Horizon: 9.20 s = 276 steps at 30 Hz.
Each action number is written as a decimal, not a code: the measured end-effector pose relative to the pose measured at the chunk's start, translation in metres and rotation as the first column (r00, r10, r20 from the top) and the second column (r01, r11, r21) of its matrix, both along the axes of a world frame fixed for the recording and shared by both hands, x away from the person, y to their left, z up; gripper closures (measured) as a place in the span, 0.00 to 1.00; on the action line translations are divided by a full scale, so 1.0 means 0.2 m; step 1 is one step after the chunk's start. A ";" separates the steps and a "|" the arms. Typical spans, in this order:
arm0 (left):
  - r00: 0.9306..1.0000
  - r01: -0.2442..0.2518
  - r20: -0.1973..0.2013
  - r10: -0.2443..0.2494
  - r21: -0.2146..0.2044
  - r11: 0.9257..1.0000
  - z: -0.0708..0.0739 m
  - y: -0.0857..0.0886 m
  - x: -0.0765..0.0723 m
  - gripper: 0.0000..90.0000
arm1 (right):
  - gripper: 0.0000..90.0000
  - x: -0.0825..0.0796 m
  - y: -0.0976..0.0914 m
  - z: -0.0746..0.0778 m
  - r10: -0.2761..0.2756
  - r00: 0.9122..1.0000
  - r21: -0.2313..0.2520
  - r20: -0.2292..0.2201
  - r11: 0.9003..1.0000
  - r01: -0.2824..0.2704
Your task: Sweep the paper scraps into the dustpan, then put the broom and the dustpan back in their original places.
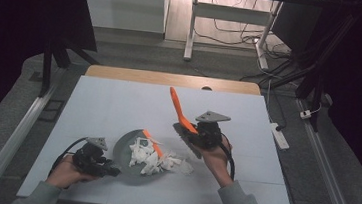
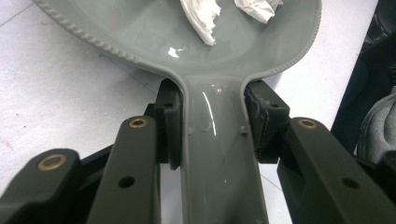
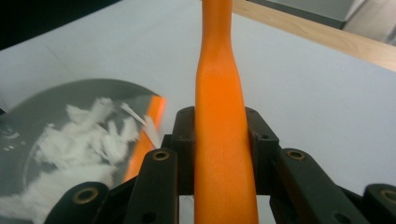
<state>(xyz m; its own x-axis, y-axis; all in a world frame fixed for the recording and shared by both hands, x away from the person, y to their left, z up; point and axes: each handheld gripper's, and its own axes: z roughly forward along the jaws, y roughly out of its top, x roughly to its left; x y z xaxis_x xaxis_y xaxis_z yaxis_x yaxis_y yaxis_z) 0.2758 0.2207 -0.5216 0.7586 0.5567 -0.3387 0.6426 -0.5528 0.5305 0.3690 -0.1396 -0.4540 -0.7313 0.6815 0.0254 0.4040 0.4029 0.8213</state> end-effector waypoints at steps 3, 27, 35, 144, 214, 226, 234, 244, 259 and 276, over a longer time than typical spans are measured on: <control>1.000 0.004 -0.001 -0.004 0.001 1.000 0.00 0.00 -0.01 0.68 | 0.77 -0.01 -0.08 -0.02 -0.045 0.999 -0.015 -0.010 0.999 0.045; 0.999 0.024 -0.023 -0.024 -0.003 1.000 -0.01 -0.05 -0.05 0.68 | 0.77 -0.04 -0.05 -0.19 -0.163 0.982 -0.098 -0.092 0.983 0.154; 0.999 0.025 -0.025 -0.025 -0.005 1.000 -0.01 -0.05 -0.05 0.68 | 0.77 -0.11 0.17 -0.20 -0.059 0.991 -0.069 -0.120 0.996 0.051; 0.977 -0.177 0.088 0.197 -0.196 0.965 0.07 0.01 -0.09 0.68 | 0.77 -0.15 -0.21 0.02 0.055 0.998 0.128 0.033 0.990 -0.059; 0.761 -0.613 0.095 0.642 -0.220 0.759 0.04 0.09 -0.14 0.68 | 0.77 -0.23 -0.48 0.00 0.054 0.998 0.172 -0.039 0.984 -0.047; 0.730 -0.662 0.060 0.681 -0.188 0.726 -0.01 0.11 -0.14 0.68 | 0.77 -0.23 -0.46 -0.06 0.058 0.993 0.201 -0.104 0.979 -0.036; 0.696 -0.704 0.024 0.717 -0.173 0.689 -0.04 0.13 -0.13 0.68 | 0.77 -0.22 -0.43 -0.12 0.067 0.984 0.207 -0.166 0.978 -0.032; 0.681 -0.722 0.011 0.732 -0.155 0.674 -0.06 0.11 -0.11 0.68 | 0.77 -0.21 -0.43 -0.16 0.062 0.977 0.202 -0.206 0.979 -0.019; 0.685 -0.725 0.011 0.729 -0.083 0.683 -0.10 0.07 -0.07 0.68 | 0.77 -0.13 -0.46 -0.24 -0.022 0.958 0.155 -0.285 0.986 0.068; 0.707 -0.701 0.045 0.706 -0.087 0.708 -0.08 0.08 -0.08 0.40 | 0.67 -0.08 -0.49 -0.26 -0.062 0.973 0.030 -0.222 0.997 0.070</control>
<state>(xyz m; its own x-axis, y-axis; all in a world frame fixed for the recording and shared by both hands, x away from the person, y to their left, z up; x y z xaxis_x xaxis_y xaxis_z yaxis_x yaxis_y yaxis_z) 0.2592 0.2357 -0.5385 0.1776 0.9193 -0.3513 0.7920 0.0783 0.6054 0.3536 -0.2385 -0.5057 -0.6584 0.7234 0.2076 0.6013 0.3398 0.7231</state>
